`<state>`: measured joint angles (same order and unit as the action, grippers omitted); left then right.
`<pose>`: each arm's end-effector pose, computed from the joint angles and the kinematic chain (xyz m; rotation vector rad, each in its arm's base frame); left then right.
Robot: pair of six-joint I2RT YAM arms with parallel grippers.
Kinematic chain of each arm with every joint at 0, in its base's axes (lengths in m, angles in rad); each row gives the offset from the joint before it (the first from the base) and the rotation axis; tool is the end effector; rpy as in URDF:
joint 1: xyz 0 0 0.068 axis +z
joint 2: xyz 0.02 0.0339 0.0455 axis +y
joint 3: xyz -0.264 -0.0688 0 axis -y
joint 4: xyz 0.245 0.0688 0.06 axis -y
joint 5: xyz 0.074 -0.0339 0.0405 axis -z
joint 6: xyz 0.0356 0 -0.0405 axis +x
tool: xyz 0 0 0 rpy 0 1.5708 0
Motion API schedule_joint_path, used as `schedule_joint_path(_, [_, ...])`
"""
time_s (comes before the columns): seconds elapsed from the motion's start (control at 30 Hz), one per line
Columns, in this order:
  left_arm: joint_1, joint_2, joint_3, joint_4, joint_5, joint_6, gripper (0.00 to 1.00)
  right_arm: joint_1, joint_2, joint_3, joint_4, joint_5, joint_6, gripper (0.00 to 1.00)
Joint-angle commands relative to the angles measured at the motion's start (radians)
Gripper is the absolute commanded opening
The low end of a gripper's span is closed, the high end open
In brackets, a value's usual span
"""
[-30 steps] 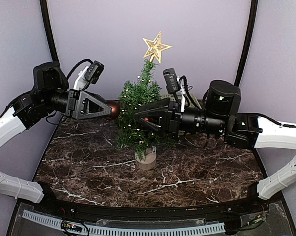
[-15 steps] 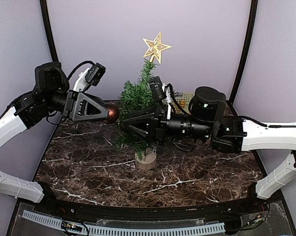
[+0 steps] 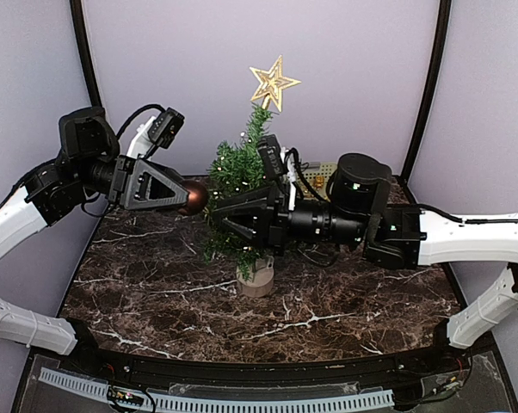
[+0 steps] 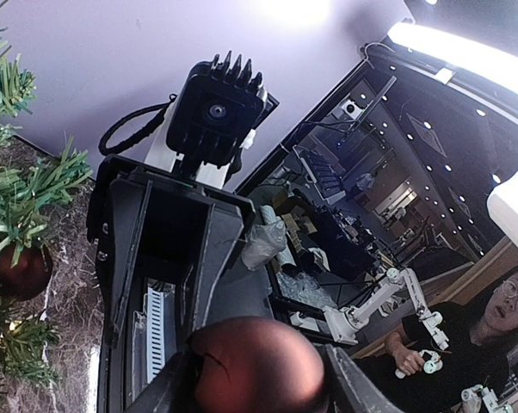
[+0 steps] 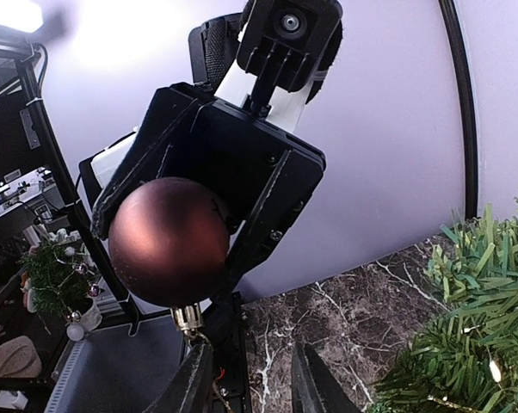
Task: Decorate the small christmas tree
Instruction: Hang the ornament ball on the branch.
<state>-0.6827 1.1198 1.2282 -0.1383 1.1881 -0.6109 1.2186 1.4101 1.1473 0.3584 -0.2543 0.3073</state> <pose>0.1570 -0.1703 0.4346 1.1374 1.6062 -1.8499 0.1082 0.3202 0.3787 -0.9252 1.3657 1.3932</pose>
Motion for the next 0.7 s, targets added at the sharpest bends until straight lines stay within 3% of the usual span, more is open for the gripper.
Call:
schedule_joint_path(0.0, [0.003,-0.005,0.018,0.036,0.025,-0.008,0.50,0.010,0.014,-0.003,0.056,-0.014,-0.004,0.31])
schedule_joint_path(0.67, [0.003,-0.002,0.016,0.046,0.029,-0.018,0.50,0.012,0.040,0.016,0.076,-0.043,-0.021,0.28])
